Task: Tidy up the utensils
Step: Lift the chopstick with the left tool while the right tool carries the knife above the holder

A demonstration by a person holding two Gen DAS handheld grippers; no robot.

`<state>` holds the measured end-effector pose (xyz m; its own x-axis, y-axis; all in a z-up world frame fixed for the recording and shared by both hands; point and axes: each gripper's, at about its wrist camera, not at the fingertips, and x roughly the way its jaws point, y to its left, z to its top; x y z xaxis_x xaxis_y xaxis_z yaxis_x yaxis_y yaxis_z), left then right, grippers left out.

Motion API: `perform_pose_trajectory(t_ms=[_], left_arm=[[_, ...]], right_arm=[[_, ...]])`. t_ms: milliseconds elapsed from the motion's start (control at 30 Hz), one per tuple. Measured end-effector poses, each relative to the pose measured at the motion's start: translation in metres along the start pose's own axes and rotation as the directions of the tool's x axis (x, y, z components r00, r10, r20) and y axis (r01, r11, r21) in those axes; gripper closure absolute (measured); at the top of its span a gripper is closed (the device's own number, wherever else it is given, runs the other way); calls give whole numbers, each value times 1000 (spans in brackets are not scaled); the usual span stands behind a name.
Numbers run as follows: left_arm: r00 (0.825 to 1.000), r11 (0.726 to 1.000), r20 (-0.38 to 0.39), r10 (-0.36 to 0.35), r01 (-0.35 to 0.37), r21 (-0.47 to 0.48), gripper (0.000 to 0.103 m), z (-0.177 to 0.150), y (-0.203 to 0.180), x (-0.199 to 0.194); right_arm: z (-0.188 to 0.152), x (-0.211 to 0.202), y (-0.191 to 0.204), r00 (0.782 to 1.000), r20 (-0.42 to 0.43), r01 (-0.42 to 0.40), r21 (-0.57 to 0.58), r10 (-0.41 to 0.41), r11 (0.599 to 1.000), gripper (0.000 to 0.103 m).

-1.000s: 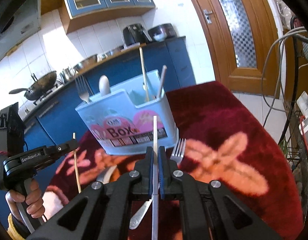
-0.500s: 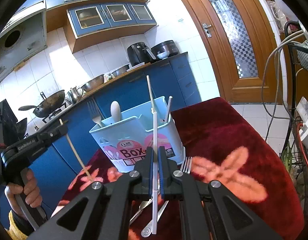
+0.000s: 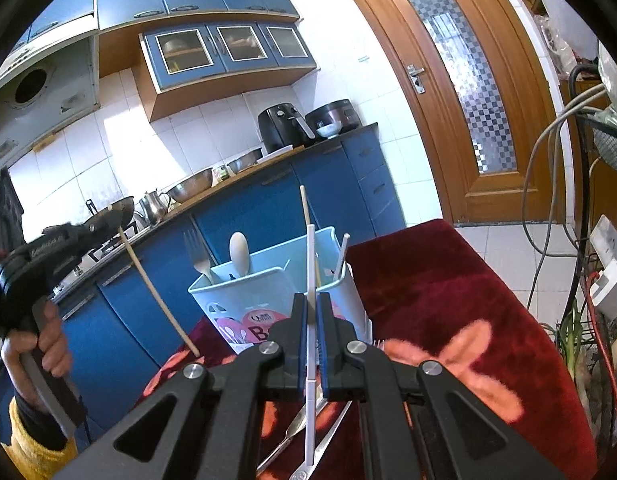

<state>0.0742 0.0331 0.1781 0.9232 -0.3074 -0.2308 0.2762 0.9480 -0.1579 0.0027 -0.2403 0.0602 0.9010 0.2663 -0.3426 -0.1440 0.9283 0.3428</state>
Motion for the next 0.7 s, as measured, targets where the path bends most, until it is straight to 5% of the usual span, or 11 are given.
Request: perform_pose_trajectory(t_ms=[467,700], left_arm=[[993,999,109,50,-48,-17,101,58,7,19],[990,996,109,84,-86,12,101,48,5,41]], right_arm=[[30,0,11,998,61,8,-53,-5,999,97],[53,8,20,990,138,45,-76,-34,996,97]])
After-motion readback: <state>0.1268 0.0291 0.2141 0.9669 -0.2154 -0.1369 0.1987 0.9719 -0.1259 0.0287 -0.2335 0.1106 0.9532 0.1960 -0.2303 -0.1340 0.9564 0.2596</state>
